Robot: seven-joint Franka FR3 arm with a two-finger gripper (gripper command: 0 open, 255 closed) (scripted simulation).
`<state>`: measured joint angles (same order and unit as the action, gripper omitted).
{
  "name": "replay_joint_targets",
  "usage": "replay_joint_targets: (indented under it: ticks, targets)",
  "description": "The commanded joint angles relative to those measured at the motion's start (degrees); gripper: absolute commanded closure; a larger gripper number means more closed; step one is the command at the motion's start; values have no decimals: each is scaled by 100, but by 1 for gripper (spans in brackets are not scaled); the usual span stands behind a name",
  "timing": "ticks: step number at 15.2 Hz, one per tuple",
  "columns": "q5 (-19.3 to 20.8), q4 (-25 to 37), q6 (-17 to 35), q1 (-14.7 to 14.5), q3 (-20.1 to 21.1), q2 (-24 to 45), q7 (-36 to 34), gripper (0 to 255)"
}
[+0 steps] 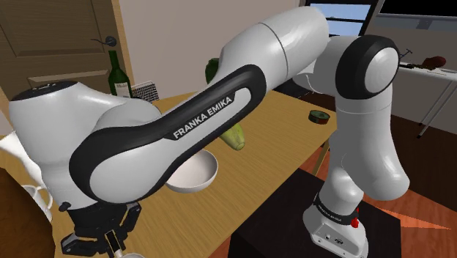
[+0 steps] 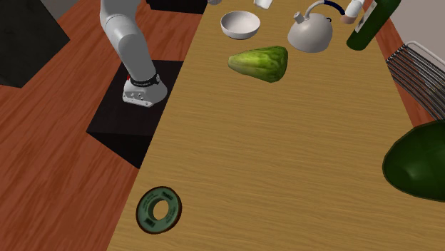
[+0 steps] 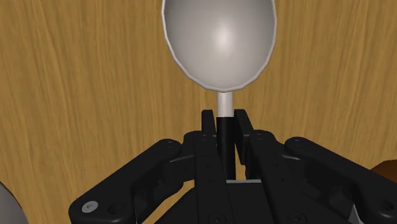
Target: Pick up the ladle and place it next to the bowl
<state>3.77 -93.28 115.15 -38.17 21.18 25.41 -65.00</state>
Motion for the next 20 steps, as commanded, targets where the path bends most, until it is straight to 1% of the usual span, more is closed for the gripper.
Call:
replay_joint_targets:
  ticks: [1, 4, 11, 12, 17, 20]
  targets:
    - [21, -91, 134, -9, -12, 70, -8, 255]
    - [51, -184, 309, -19, -29, 156, -15, 255]
    - [52, -183, 309, -18, -28, 156, -15, 255]
    - [55, -178, 308, -22, -28, 161, -20, 0]
    - [52, -184, 309, -18, -28, 156, -15, 0]
    - [-18, 139, -191, 20, 3, -29, 29, 0]
